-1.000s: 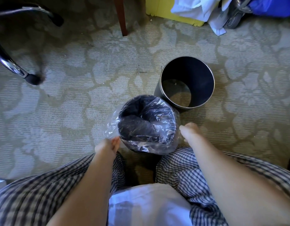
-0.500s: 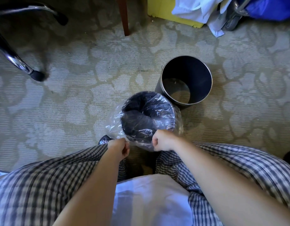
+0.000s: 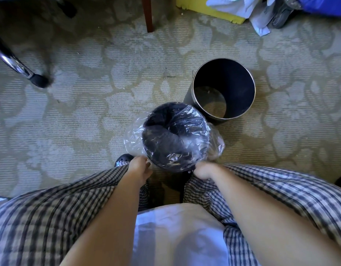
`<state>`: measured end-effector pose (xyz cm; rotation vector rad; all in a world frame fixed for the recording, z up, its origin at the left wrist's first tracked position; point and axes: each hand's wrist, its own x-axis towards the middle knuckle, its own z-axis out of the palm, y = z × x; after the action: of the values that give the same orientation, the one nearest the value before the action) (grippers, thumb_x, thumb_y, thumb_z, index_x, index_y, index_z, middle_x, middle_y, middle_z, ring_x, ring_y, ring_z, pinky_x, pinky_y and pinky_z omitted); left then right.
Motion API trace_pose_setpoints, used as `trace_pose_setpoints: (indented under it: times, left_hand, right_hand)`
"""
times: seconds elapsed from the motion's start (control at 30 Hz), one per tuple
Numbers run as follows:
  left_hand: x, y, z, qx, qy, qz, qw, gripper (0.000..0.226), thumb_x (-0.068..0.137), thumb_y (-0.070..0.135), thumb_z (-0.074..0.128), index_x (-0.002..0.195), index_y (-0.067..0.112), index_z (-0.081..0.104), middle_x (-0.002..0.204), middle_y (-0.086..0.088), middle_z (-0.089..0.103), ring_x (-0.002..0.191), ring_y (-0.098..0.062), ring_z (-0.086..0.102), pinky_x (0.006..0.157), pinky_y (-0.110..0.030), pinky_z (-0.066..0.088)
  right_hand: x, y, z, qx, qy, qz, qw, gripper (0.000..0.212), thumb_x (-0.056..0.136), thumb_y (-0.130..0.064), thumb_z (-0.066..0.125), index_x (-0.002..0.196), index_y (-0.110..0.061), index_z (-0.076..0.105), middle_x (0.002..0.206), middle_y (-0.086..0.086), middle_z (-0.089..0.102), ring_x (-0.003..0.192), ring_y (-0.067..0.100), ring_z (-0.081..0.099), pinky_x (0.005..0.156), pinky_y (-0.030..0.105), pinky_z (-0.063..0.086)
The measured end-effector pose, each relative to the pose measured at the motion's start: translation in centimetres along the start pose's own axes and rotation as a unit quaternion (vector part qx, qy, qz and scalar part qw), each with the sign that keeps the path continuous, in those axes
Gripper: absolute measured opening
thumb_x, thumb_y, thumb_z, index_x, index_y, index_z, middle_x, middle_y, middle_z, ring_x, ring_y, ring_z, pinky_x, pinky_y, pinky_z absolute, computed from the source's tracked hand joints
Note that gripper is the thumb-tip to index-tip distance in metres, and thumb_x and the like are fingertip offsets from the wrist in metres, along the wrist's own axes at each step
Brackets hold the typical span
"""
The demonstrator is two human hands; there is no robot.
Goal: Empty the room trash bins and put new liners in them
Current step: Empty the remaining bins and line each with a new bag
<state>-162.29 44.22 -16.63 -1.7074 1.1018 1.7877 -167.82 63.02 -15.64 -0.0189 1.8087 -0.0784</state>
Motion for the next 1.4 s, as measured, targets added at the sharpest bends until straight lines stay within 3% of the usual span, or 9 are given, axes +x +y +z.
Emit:
trace_pose_setpoints:
  times: [0.2,0.3,0.53,0.6,0.77,0.9,1.03,1.13,1.4]
  left_hand:
    - [1.0,0.7,-0.3,0.031,0.089,0.039,0.995,0.006,0.097,0.017,0.045,0.101,0.013,0.048,0.069,-0.005,0.043,0.056,-0.015,0.042,0.051,-0.027,0.039]
    - [1.5,0.8,-0.5,0.016,0.122,0.016,0.992,0.014,0.094,0.009,0.049,0.080,0.006,0.046,0.065,-0.009,0.039,0.054,-0.017,0.038,0.033,-0.016,0.036]
    - [2.6,1.1,-0.5,-0.098,0.076,-0.003,0.992,0.023,0.099,-0.002,0.031,0.093,-0.002,0.053,0.083,-0.011,0.059,0.072,-0.015,0.060,0.086,-0.028,0.051]
    - [3.0,1.2,-0.5,-0.096,0.068,0.004,0.993,0.030,0.100,0.003,0.030,0.124,-0.001,0.048,0.088,-0.007,0.056,0.086,-0.017,0.058,0.092,-0.028,0.043]
    - [3.3,1.3,-0.1,-0.148,0.005,-0.049,0.988,0.019,0.102,0.026,0.032,0.100,0.011,0.044,0.070,-0.002,0.035,0.056,-0.013,0.034,0.056,-0.025,0.034]
    - [3.0,2.2,0.4,-0.113,0.139,-0.038,0.983,0.044,0.095,0.035,0.043,0.130,0.008,0.043,0.109,-0.001,0.061,0.067,-0.021,0.051,0.064,-0.032,0.045]
    - [1.0,2.8,1.6,0.065,0.308,0.190,0.930,0.049,0.095,0.016,0.046,0.141,0.007,0.032,0.145,-0.017,0.029,0.126,-0.034,0.039,0.100,-0.040,0.032]
    - [1.2,2.6,2.3,0.147,0.235,0.355,0.893,0.045,0.099,0.014,0.038,0.144,0.009,0.033,0.150,-0.011,0.030,0.136,-0.026,0.032,0.109,-0.034,0.024]
    - [3.1,2.2,3.8,0.067,0.083,0.216,0.971,0.054,0.101,0.045,0.025,0.144,0.015,0.037,0.150,-0.005,0.035,0.138,-0.020,0.031,0.109,-0.025,0.021]
  right_hand:
    - [3.0,2.6,-3.1,0.524,0.247,0.160,0.799,0.038,0.098,-0.014,0.041,0.135,-0.004,0.044,0.091,0.013,0.056,0.052,0.015,0.041,0.042,0.025,0.033]
    - [3.0,2.8,-4.5,0.654,0.274,0.159,0.687,0.032,0.099,-0.020,0.045,0.125,-0.002,0.046,0.087,0.010,0.050,0.050,0.013,0.034,0.036,0.022,0.030]
    - [2.3,2.2,-5.1,0.743,0.199,0.094,0.632,0.027,0.097,-0.007,0.050,0.121,0.004,0.055,0.103,0.013,0.065,0.089,0.022,0.066,0.075,0.026,0.052]
    - [2.6,2.2,-5.0,0.737,0.171,0.088,0.648,0.030,0.098,-0.007,0.045,0.126,0.003,0.051,0.125,0.018,0.059,0.100,0.023,0.064,0.084,0.028,0.050]
    - [2.9,1.4,-5.2,0.728,0.094,0.116,0.670,0.023,0.099,-0.022,0.042,0.106,-0.006,0.058,0.102,0.012,0.067,0.086,0.023,0.064,0.069,0.033,0.053]
    - [3.0,0.7,-5.1,0.508,0.348,0.143,0.775,0.037,0.097,-0.021,0.043,0.129,-0.003,0.045,0.132,0.017,0.053,0.113,0.036,0.055,0.089,0.038,0.047]
    - [0.5,-2.1,-4.3,0.244,0.515,-0.087,0.817,0.016,0.093,-0.015,0.046,0.105,-0.014,0.057,0.102,0.006,0.063,0.086,0.026,0.059,0.064,0.028,0.035]
    - [1.9,-5.1,-3.7,0.228,0.385,-0.165,0.879,0.023,0.095,-0.014,0.044,0.112,-0.015,0.059,0.106,0.005,0.065,0.091,0.024,0.059,0.073,0.030,0.043]
    - [9.3,-9.5,0.1,0.347,0.051,-0.078,0.933,0.050,0.102,-0.041,0.029,0.146,-0.017,0.037,0.153,0.009,0.033,0.141,0.025,0.030,0.114,0.031,0.021]
